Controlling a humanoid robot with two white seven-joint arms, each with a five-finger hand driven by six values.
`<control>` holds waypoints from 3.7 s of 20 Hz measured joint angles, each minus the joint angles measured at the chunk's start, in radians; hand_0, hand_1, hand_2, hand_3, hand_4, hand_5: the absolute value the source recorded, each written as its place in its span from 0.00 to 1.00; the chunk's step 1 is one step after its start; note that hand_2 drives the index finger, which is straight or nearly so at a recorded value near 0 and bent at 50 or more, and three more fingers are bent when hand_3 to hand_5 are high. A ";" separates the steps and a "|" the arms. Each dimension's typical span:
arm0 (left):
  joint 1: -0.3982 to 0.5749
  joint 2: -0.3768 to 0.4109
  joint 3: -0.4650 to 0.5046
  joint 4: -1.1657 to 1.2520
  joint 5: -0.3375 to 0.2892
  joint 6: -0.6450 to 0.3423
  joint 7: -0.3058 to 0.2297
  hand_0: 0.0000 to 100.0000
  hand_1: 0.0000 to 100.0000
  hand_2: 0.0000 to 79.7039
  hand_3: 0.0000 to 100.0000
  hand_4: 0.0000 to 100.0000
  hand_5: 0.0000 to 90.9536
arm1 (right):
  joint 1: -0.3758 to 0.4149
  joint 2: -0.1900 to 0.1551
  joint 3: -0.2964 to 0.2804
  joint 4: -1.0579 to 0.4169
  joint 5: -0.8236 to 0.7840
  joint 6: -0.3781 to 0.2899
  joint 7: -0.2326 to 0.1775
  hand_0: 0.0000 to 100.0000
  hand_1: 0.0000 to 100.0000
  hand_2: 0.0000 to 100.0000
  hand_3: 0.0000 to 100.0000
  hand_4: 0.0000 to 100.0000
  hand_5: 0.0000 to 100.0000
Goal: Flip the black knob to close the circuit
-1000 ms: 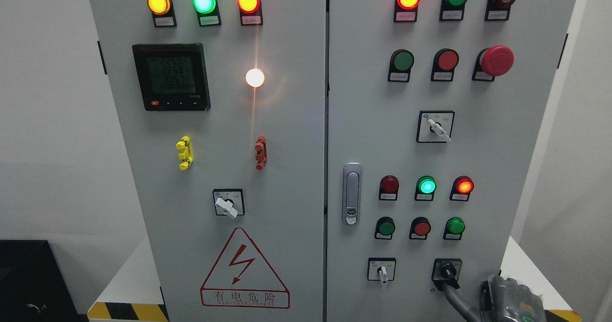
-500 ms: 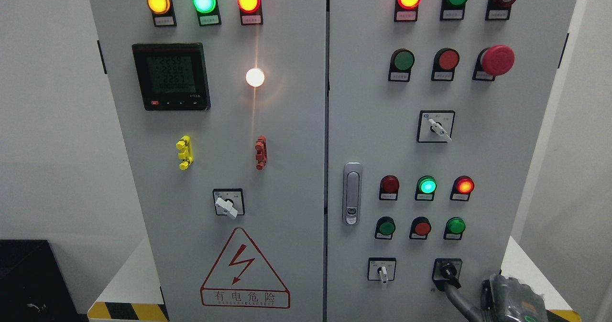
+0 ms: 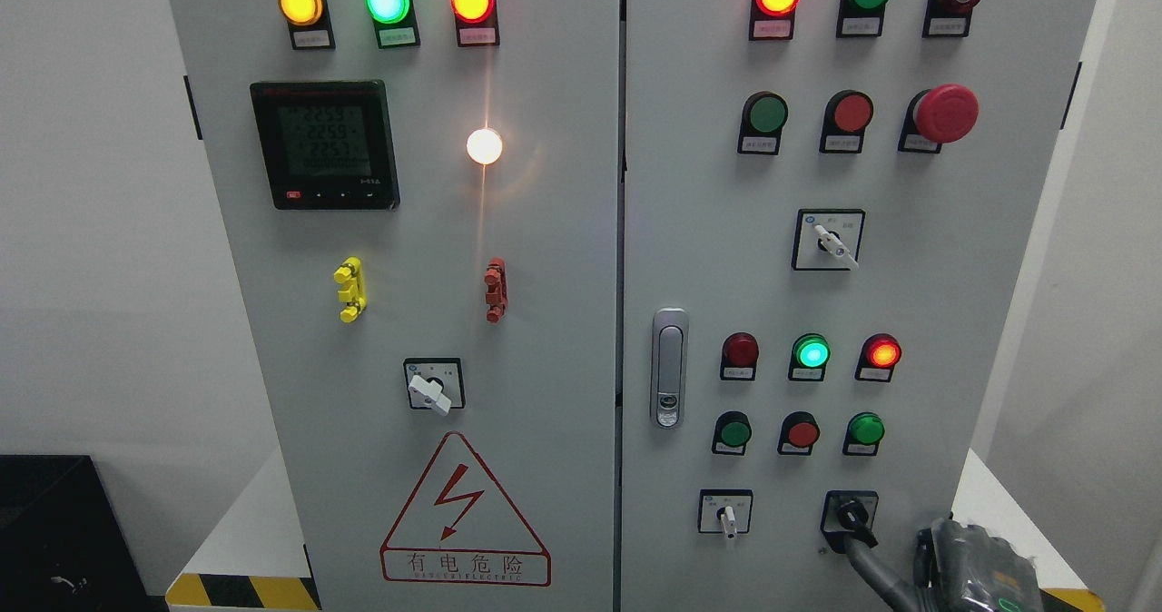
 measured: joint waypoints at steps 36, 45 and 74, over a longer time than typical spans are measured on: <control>0.000 0.000 0.000 0.000 0.000 0.000 0.000 0.12 0.56 0.00 0.00 0.00 0.00 | 0.034 -0.001 0.067 -0.023 -0.028 -0.006 -0.033 0.00 0.05 0.84 1.00 0.89 0.97; 0.000 0.000 0.000 0.000 0.000 0.000 0.000 0.12 0.56 0.00 0.00 0.00 0.00 | 0.086 -0.001 0.090 -0.070 -0.048 -0.018 -0.065 0.00 0.06 0.77 0.97 0.85 0.93; 0.000 0.000 0.000 0.000 0.000 0.000 0.000 0.12 0.56 0.00 0.00 0.00 0.00 | 0.502 0.085 0.069 -0.269 -1.155 -0.432 -0.267 0.00 0.00 0.08 0.19 0.14 0.01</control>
